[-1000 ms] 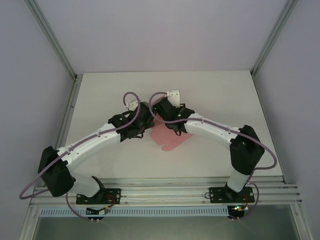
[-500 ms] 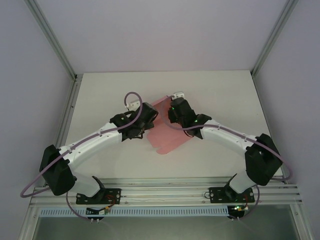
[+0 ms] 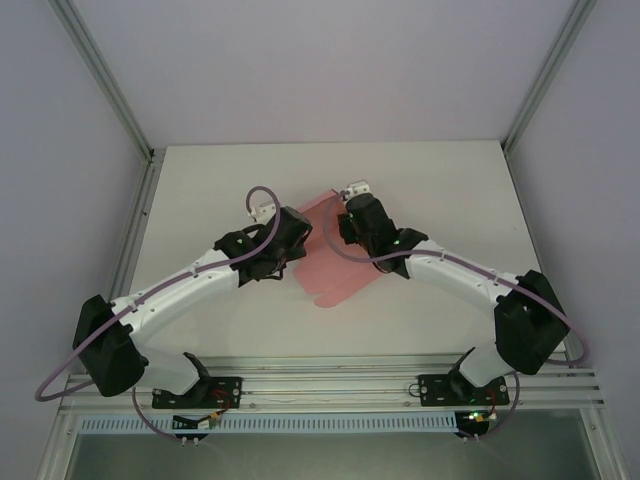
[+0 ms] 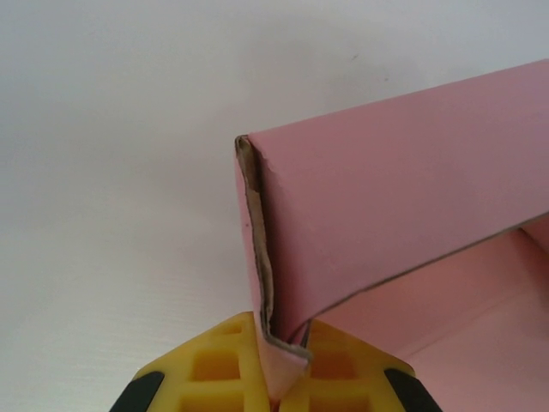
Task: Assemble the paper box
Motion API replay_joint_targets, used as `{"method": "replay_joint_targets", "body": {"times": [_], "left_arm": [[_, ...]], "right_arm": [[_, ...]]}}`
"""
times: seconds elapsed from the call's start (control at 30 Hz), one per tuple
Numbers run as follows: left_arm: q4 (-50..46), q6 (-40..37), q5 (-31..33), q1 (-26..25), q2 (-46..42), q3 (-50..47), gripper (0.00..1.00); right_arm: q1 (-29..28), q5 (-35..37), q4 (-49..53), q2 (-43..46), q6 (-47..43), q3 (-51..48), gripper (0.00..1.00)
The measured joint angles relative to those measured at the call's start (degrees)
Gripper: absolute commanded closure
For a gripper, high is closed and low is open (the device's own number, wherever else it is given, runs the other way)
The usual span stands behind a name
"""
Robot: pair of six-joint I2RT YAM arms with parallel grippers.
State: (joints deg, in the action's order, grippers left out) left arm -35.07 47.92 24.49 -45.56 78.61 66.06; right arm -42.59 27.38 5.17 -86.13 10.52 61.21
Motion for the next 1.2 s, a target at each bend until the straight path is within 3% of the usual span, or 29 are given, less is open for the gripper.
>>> {"method": "replay_joint_targets", "body": {"times": [0.07,0.2,0.43,0.6,0.73,0.97,1.07,1.2], "left_arm": [[0.6,0.0,-0.1,0.0,0.0,-0.2,1.00],[0.7,-0.2,-0.4,0.0,0.0,-0.3,1.00],[0.8,-0.2,-0.4,0.1,-0.1,-0.4,1.00],[1.2,-0.8,-1.0,0.3,-0.6,-0.8,1.00],[1.5,-1.1,-1.5,0.3,-0.9,-1.1,1.00],[2.5,-1.6,-2.9,0.3,-1.2,-1.2,1.00],[2.8,-1.7,-3.0,0.3,-1.2,-1.2,1.00],[2.2,-2.3,-2.9,0.2,-0.3,-0.2,1.00]], "right_arm": [[0.0,0.4,-0.3,-0.7,-0.7,0.4,0.73],[0.3,-0.3,-1.1,-1.2,-1.3,0.4,0.67],[2.5,-7.0,-2.1,-0.2,-2.6,0.4,0.64],[4.1,-12.5,-2.2,1.7,-3.5,-0.8,0.70],[4.8,-15.8,-2.1,2.6,-3.9,-1.3,0.67],[5.2,-16.3,-2.1,2.9,-4.1,-1.3,0.79],[4.9,-14.5,-2.0,2.9,-4.0,-1.3,0.90],[3.6,-10.0,-0.3,2.6,-4.6,-1.0,0.95]]}}
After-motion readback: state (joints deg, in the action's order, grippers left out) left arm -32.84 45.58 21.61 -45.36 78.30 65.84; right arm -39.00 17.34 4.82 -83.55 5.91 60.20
